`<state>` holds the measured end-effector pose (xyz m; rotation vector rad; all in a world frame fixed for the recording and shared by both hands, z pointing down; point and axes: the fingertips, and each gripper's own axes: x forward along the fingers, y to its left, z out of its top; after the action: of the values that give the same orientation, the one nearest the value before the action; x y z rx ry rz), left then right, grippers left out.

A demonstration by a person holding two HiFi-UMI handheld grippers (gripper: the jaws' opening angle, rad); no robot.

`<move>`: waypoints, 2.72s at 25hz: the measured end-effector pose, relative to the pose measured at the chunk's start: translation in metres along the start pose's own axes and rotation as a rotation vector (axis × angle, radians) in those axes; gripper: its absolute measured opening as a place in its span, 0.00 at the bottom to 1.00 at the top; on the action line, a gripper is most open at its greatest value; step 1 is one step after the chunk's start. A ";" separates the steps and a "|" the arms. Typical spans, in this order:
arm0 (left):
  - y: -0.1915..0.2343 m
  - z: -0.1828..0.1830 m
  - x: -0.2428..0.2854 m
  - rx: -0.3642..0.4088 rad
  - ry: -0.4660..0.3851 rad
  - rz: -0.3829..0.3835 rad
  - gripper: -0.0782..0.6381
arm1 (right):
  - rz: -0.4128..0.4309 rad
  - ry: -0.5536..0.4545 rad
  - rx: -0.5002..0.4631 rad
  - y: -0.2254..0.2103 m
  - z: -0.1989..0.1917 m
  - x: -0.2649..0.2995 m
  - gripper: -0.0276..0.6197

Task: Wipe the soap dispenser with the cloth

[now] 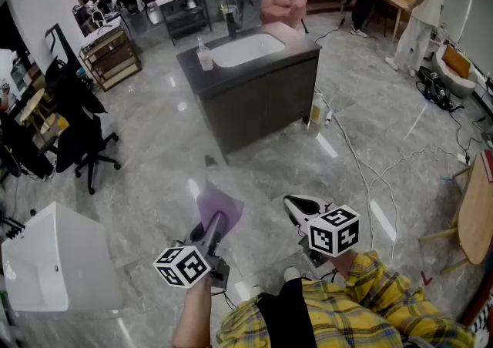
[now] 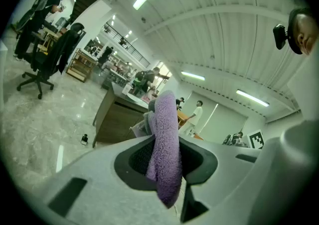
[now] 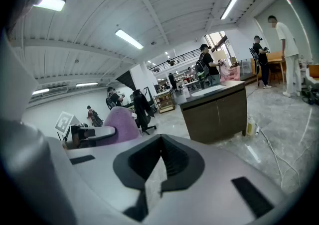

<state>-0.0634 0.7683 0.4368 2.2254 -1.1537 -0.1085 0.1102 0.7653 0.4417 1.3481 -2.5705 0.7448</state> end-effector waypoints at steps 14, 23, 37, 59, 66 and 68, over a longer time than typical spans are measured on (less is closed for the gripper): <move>-0.006 0.005 0.029 -0.024 -0.022 0.043 0.22 | 0.042 0.033 0.022 -0.032 0.016 0.012 0.05; -0.013 -0.002 0.070 -0.028 -0.060 0.096 0.22 | 0.090 0.049 0.022 -0.072 0.019 0.018 0.05; 0.012 0.011 0.117 -0.054 -0.018 0.110 0.22 | 0.099 0.083 0.064 -0.103 0.034 0.064 0.05; 0.134 0.108 0.206 -0.028 0.040 0.023 0.21 | 0.041 0.076 0.034 -0.121 0.117 0.231 0.05; 0.165 0.123 0.232 -0.041 0.055 0.022 0.22 | 0.019 0.082 0.036 -0.137 0.133 0.268 0.05; 0.171 0.130 0.241 -0.047 0.050 0.025 0.22 | 0.021 0.074 0.029 -0.142 0.144 0.279 0.05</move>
<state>-0.0811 0.4482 0.4770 2.1606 -1.1401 -0.0691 0.0748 0.4232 0.4647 1.2787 -2.5295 0.8221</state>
